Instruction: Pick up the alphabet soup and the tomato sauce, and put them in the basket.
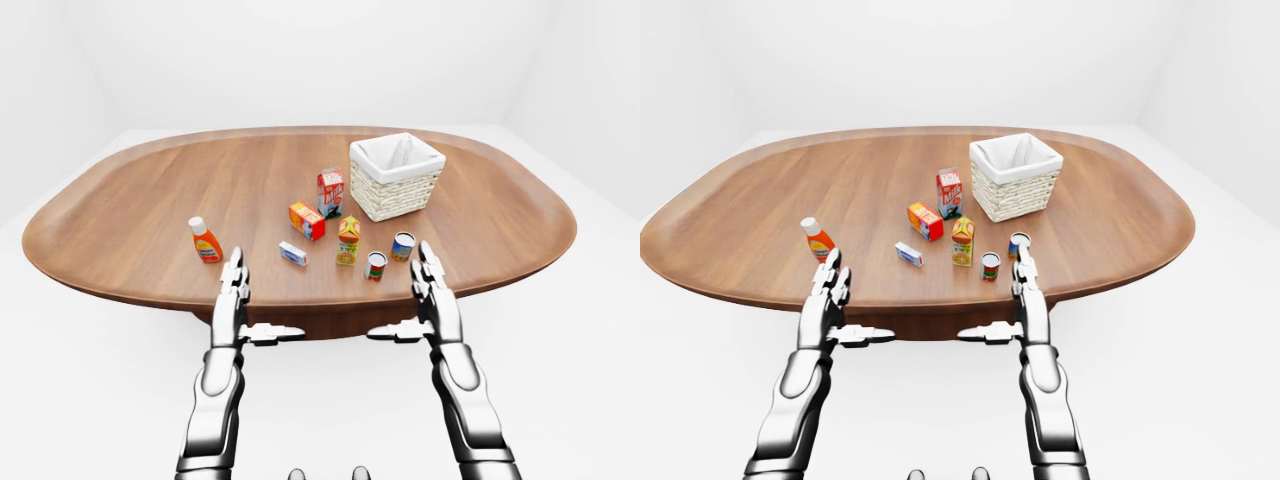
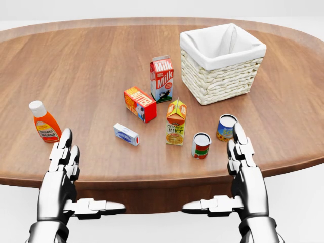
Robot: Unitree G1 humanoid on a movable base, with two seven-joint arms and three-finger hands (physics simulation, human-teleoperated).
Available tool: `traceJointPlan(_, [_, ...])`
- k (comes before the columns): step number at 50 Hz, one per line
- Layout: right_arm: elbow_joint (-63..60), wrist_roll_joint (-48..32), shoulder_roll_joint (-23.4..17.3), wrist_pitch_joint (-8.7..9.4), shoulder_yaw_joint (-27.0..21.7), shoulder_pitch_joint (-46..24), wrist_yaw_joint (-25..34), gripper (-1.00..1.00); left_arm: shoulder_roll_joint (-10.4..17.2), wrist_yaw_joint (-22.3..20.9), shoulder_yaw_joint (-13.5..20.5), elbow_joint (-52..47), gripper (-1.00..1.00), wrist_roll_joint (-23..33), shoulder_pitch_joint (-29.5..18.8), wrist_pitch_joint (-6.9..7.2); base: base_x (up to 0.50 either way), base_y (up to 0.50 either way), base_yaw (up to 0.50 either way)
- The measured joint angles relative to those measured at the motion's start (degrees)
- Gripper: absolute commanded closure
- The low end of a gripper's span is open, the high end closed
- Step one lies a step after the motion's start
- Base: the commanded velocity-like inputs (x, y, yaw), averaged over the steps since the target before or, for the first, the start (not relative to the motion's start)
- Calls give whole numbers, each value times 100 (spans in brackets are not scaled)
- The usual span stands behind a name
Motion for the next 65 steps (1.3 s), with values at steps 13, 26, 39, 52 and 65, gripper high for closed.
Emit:
traceJointPlan(13, [-281, -101, 17, -184, 35, 193, 6, -100, -16, 80, -11, -263, -100, 109, 145, -222, 0, 0, 0])
traceJointPlan(26, [-668, -165, 39, -184, 69, 406, 3, -100, -33, 192, -33, -653, -100, 294, 332, -411, 0, 0, 0])
traceJointPlan(39, [-1041, -183, 59, -184, 78, 580, -19, -100, -52, 301, -79, -1138, -100, 593, 536, -411, 0, 0, 0])
traceJointPlan(52, [-1403, -177, 78, -184, 75, 711, -52, -100, -64, 364, -96, -1429, -100, 788, 653, -411, 0, 0, 0])
traceJointPlan(65, [-1561, -162, 85, -184, 69, 759, -68, -100, -71, 398, -97, -1538, -100, 871, 701, -411, 0, 0, 0])
